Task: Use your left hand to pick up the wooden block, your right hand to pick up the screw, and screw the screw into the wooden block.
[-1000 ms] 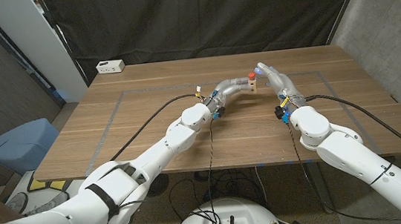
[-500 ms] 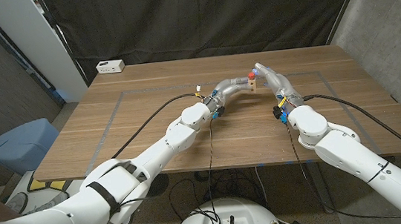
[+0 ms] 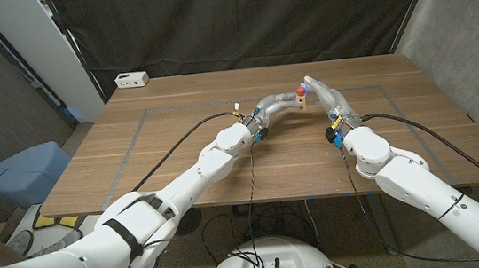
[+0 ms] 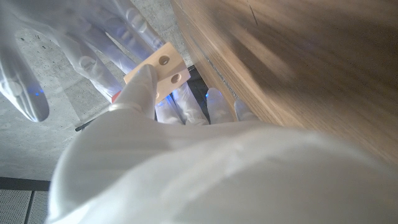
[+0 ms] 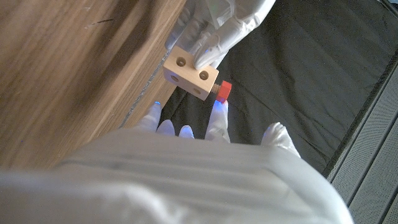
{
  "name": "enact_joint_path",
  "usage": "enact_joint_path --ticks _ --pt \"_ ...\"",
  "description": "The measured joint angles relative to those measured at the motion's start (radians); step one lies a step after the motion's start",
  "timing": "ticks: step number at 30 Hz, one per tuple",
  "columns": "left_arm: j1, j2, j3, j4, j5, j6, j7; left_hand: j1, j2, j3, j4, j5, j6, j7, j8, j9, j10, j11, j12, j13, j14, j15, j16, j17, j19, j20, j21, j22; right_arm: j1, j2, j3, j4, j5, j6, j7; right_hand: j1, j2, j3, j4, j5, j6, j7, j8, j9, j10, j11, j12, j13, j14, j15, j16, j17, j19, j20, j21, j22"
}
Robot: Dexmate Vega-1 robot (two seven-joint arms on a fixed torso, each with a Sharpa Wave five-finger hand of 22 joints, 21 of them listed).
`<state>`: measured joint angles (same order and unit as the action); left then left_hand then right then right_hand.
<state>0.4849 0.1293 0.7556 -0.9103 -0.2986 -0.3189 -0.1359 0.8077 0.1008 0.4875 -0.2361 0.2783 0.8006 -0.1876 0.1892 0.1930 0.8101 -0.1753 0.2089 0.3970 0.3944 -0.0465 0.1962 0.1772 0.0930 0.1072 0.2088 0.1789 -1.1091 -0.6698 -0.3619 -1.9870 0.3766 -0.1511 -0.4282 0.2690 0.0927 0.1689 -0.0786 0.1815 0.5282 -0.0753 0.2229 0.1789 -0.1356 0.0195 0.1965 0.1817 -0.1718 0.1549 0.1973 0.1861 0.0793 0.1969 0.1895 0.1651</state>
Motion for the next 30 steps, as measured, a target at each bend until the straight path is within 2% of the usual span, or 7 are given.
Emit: enact_joint_path --ticks 4,14,27,28,30 --pt "0.002 0.000 0.000 -0.002 0.000 0.002 0.001 0.000 0.000 0.000 0.000 0.000 0.000 0.000 0.000 0.000 0.000 0.000 0.000 0.000 0.000 0.000 0.000 0.000 0.000 0.000 0.000 0.000 -0.003 0.000 0.000 -0.003 -0.002 -0.001 -0.004 0.005 0.005 0.001 -0.001 0.000 0.010 0.004 0.000 0.000 0.007 0.004 0.000 0.000 0.000 0.000 0.000 0.000 0.000 0.000 0.000 0.000" --pt "0.003 -0.003 0.000 0.002 -0.001 0.003 0.001 0.000 0.000 0.000 0.000 0.000 0.000 0.000 0.000 0.000 0.001 0.004 0.000 -0.001 0.000 0.000 0.000 0.000 0.000 0.000 0.000 0.000 -0.013 -0.001 0.003 -0.015 -0.007 -0.009 -0.021 0.005 0.005 0.005 -0.005 0.000 0.043 0.010 0.000 0.001 0.025 -0.014 0.000 0.000 0.005 -0.005 0.000 0.000 0.014 0.000 0.000 0.000" --pt "0.002 -0.006 0.000 0.007 -0.005 -0.009 0.000 0.000 0.000 0.000 0.000 -0.001 0.000 0.000 0.000 0.000 0.004 0.001 0.000 -0.001 0.006 0.006 0.000 0.000 0.005 0.005 0.000 0.000 -0.017 -0.003 0.009 -0.024 -0.008 -0.012 -0.024 0.005 0.005 0.005 -0.012 0.000 0.069 0.013 0.000 0.002 0.045 -0.020 0.007 0.000 0.011 -0.011 0.008 0.000 0.019 -0.002 0.000 0.000" --pt "-0.005 -0.019 0.000 0.035 -0.005 -0.010 -0.001 0.000 0.000 0.000 0.000 -0.001 0.000 0.000 0.000 0.000 0.004 0.001 0.000 -0.001 0.006 0.006 0.000 0.000 0.005 0.005 0.000 0.000 -0.017 -0.004 0.009 -0.025 -0.010 -0.024 -0.030 0.005 0.005 0.005 -0.012 0.000 0.071 0.014 0.000 0.002 0.045 -0.020 0.007 0.000 0.011 -0.011 0.008 0.000 0.019 -0.002 0.000 0.000" --pt "-0.007 -0.023 0.000 0.043 -0.006 -0.013 -0.002 0.000 0.000 0.000 0.000 -0.001 0.000 0.000 0.000 0.000 0.004 0.001 0.000 -0.001 0.006 0.006 0.000 0.000 0.005 0.005 0.000 0.000 -0.017 -0.004 0.009 -0.026 -0.010 -0.027 -0.031 0.005 0.005 0.005 -0.012 0.000 0.074 0.011 0.000 0.002 0.045 -0.019 0.007 0.000 0.015 -0.015 0.008 0.000 0.025 0.003 0.000 0.000"
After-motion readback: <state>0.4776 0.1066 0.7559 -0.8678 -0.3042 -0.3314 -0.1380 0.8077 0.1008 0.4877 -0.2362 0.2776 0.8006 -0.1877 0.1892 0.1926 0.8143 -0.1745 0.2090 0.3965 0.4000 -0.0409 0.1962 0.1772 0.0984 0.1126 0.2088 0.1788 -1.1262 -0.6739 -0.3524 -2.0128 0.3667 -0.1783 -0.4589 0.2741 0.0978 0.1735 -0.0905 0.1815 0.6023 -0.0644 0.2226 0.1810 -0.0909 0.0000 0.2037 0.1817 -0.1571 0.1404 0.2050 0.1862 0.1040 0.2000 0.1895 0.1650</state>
